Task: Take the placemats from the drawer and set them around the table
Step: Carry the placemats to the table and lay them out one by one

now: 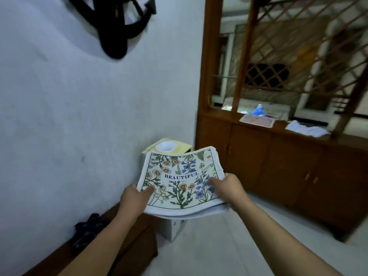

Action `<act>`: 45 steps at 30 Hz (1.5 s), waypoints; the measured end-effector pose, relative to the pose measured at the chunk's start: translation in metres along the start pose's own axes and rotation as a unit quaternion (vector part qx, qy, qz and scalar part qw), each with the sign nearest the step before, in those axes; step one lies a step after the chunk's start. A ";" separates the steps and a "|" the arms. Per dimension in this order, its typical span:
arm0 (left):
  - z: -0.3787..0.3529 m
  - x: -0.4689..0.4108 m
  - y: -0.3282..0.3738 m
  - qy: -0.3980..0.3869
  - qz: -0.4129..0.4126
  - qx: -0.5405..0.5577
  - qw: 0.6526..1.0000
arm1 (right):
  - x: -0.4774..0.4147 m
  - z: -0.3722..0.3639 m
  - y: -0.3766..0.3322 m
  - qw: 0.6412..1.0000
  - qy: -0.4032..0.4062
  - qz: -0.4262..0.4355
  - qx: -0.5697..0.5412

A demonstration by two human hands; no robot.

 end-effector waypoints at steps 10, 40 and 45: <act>-0.237 0.026 0.145 -0.300 -0.122 0.070 0.944 | 0.091 0.230 0.121 0.951 0.260 -0.136 -0.095; -0.525 0.925 0.402 -0.753 -0.247 0.208 0.574 | 0.839 0.572 0.568 0.605 0.675 -0.383 -0.177; -0.556 1.030 0.423 -0.796 -0.252 0.206 0.511 | 0.901 0.593 0.610 0.545 0.710 -0.409 -0.178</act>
Point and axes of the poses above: each hand's wrist, its own x-axis away from the middle knuckle, its own z-axis out of the back of the hand, y = z × x, the point moved 10 cm from there along -x, towards the middle knuckle, and after that the axes turned 11 degrees about -z, right-handed, at the moved point
